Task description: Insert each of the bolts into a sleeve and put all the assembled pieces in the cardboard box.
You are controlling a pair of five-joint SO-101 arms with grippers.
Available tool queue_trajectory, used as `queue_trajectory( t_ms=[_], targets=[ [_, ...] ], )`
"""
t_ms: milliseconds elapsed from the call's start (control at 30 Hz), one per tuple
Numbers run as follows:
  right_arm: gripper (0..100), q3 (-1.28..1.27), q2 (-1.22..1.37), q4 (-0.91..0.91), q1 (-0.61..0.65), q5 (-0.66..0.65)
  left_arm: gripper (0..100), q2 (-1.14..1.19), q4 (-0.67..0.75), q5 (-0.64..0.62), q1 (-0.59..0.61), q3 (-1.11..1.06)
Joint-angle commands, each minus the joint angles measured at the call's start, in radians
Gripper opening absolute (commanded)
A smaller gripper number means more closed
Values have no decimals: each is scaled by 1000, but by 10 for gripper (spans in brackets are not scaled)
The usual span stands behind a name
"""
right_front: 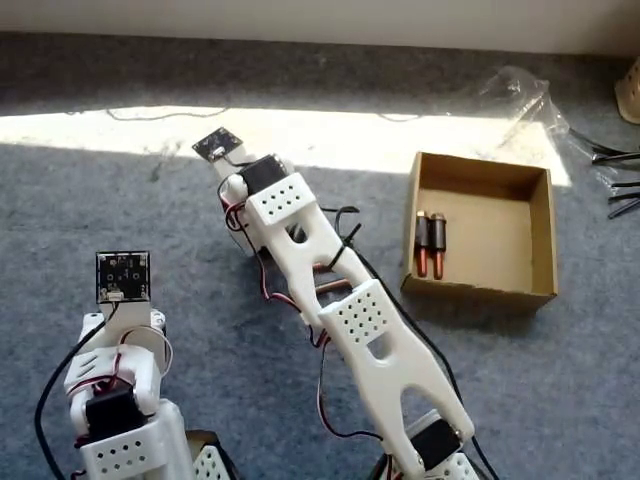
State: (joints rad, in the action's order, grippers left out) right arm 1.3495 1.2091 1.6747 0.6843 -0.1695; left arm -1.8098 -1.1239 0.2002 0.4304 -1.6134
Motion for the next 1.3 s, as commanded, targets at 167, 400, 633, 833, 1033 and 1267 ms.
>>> queue_trajectory(
  t_ms=[167, 400, 633, 833, 1033, 1267],
  targets=[
    [130, 36, 18, -27, 5, -14, 14, -7, 17, 0, 12, 7],
    [2, 36, 21, 8, -1, -84, 15, -7, 43, 0, 12, -13],
    [5, 183, 18, 87, -1, -91, 15, -7, 43, 0, 12, -15],
    [4, 355, 18, 87, -1, -91, 15, -7, 48, 0, 12, -22],
    [4, 433, -13, 90, -1, -91, 14, -7, 44, 3, -18, -24],
    [4, 423, -226, 91, -4, -89, 14, -7, 46, 77, -96, -53]
  ],
)
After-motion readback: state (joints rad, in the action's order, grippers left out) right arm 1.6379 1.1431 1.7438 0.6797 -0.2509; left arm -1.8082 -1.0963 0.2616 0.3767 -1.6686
